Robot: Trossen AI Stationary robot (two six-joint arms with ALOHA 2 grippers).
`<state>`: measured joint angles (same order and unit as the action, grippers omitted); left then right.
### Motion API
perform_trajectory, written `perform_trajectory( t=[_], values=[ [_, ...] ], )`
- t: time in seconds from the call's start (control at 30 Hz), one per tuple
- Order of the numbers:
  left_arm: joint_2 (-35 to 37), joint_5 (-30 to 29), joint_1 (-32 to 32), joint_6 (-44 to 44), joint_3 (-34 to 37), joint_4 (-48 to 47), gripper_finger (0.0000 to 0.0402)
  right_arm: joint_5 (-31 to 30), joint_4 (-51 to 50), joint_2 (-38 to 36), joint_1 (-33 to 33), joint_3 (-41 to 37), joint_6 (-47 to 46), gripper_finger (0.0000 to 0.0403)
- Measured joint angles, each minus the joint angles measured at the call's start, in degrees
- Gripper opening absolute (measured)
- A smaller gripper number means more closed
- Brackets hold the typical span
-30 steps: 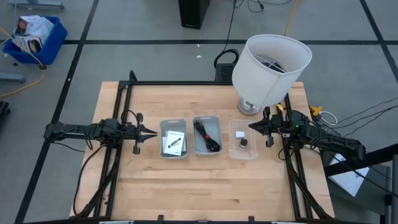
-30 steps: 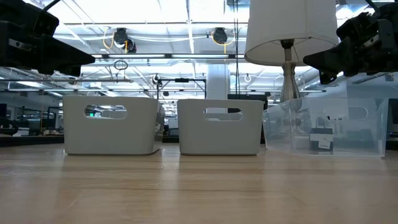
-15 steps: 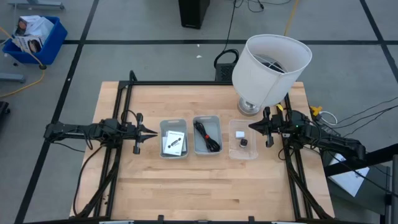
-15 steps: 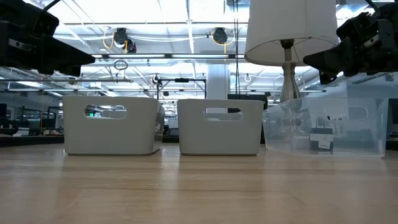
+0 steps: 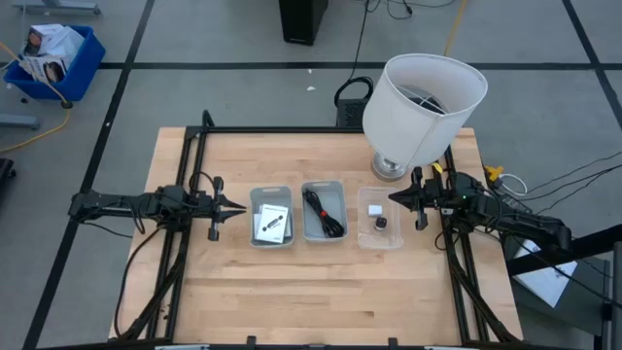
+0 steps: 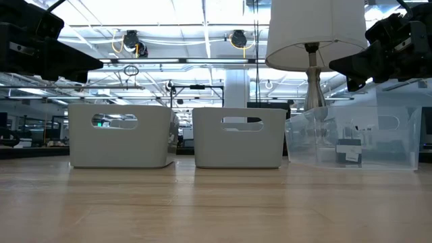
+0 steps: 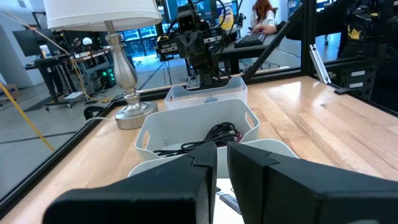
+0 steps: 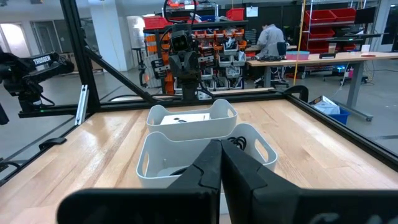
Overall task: Pick and place items into bin
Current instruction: Return to Home Position
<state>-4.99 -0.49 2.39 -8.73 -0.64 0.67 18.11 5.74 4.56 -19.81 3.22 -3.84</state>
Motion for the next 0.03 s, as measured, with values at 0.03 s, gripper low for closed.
perform_trajectory(
  t=[0.03],
  values=[
    [0.0,0.0,0.0,0.0,0.0,0.0,0.0047,0.0,0.0,0.0,0.0,0.0,0.0,0.0004]
  ],
)
